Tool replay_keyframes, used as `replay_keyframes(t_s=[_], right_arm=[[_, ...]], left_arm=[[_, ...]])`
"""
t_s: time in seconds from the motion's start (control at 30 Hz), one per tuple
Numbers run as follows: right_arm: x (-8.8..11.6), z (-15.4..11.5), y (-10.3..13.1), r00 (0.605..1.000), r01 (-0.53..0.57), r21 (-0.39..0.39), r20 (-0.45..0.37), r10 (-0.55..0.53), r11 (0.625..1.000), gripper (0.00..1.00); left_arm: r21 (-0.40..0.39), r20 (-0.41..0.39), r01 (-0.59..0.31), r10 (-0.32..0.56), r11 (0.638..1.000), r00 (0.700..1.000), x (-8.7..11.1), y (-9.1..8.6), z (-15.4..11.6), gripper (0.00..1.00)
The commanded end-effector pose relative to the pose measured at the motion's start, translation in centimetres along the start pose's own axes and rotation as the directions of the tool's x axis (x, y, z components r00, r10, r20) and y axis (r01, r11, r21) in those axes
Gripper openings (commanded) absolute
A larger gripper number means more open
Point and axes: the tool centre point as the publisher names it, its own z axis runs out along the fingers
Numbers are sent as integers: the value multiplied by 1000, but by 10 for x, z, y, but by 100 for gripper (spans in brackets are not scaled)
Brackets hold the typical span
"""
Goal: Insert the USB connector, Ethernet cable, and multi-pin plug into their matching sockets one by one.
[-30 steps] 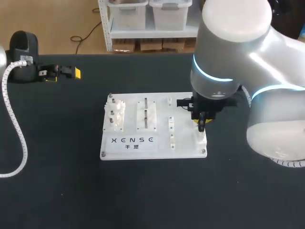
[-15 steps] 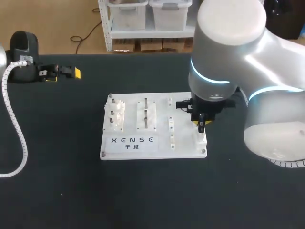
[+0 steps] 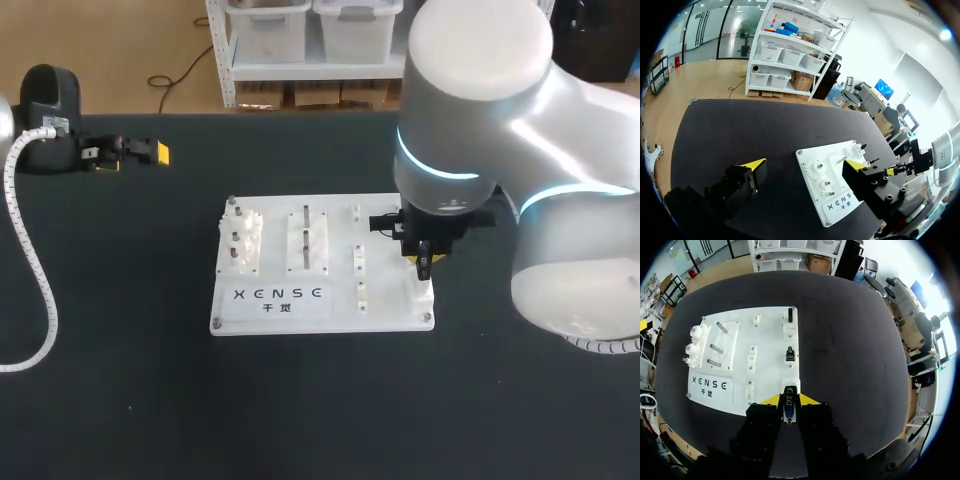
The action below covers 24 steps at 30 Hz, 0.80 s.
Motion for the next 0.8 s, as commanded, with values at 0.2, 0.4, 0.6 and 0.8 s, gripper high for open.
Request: replay_keyframes(t_s=[0.2,0.4,0.6,0.8], right_arm=[[0,3,1,1000,2,5,8,-3,1000,0],[0,3,1,1000,8,7,10,-8,1000,0],[-1,3,1,1000,13,5,13,-13,1000,0],[-3,4,0,1000,15,6,17,-15,1000,0]], left_arm=[[0,0,0,0,1000,1000,0,0,0,100],[0,0,0,0,1000,1000,0,0,0,100],[0,0,0,0,1000,1000,0,0,0,100],[0,0,0,0,1000,1000,0,0,0,100]])
